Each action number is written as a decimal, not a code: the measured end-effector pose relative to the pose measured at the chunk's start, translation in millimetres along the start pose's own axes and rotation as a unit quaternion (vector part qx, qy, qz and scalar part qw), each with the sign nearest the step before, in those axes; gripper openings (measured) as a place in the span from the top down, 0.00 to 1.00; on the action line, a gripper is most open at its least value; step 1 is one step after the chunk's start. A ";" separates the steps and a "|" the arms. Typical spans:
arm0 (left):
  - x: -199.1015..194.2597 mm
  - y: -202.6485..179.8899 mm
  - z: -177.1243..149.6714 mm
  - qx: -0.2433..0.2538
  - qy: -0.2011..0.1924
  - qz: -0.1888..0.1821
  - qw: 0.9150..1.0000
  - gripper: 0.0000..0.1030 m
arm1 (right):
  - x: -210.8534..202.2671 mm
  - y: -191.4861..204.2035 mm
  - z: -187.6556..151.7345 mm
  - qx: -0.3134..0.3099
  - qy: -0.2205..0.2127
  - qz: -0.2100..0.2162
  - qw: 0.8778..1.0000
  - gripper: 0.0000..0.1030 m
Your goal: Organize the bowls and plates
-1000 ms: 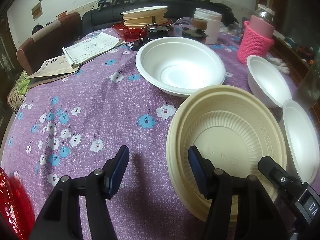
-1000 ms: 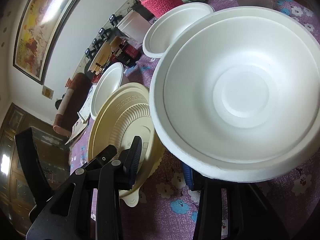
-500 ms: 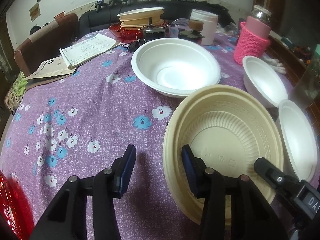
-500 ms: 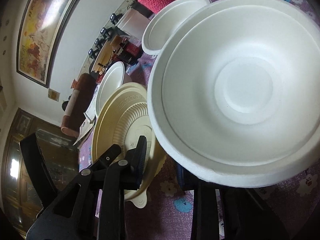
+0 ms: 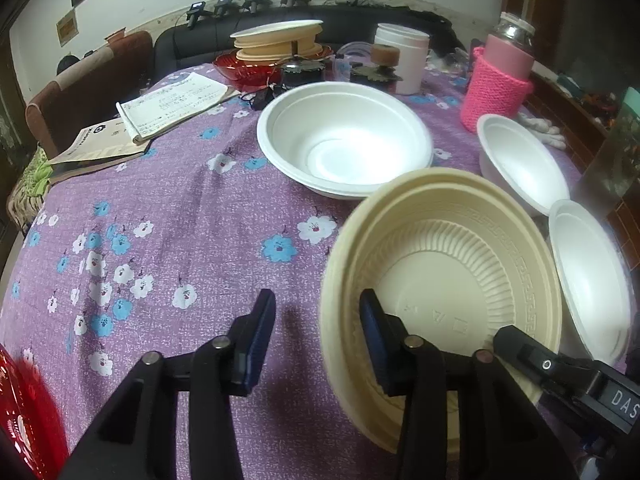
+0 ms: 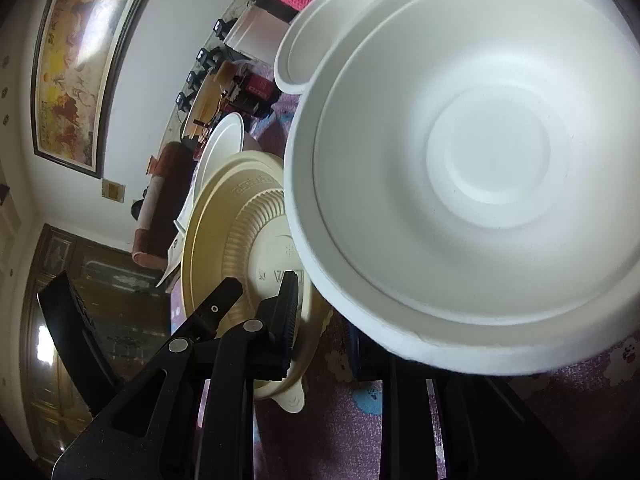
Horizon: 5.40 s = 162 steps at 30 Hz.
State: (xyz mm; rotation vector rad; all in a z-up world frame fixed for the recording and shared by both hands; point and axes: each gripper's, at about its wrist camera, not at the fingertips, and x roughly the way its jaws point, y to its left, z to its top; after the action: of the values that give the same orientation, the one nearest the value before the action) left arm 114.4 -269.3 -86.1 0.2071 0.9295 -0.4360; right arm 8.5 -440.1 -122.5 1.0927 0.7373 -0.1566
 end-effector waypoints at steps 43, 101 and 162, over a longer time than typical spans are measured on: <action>-52.6 29.8 -40.8 -0.029 -0.042 0.017 0.999 0.85 | -13.4 50.5 -40.9 -0.119 -0.041 -0.025 0.992 0.85; -176.1 213.1 -136.9 -0.185 -0.115 0.121 0.968 0.84 | 25.4 206.9 -197.8 -0.291 0.046 0.069 0.953 0.85; -155.5 276.0 -153.8 -0.252 -0.078 0.154 0.952 0.84 | 103.9 245.9 -237.6 -0.317 0.120 0.064 0.939 0.85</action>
State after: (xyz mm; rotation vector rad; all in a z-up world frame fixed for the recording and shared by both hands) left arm 45.5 74.5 -54.1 -0.1486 0.8071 0.0819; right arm 90.0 -97.4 -61.7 0.5386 0.8509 0.3175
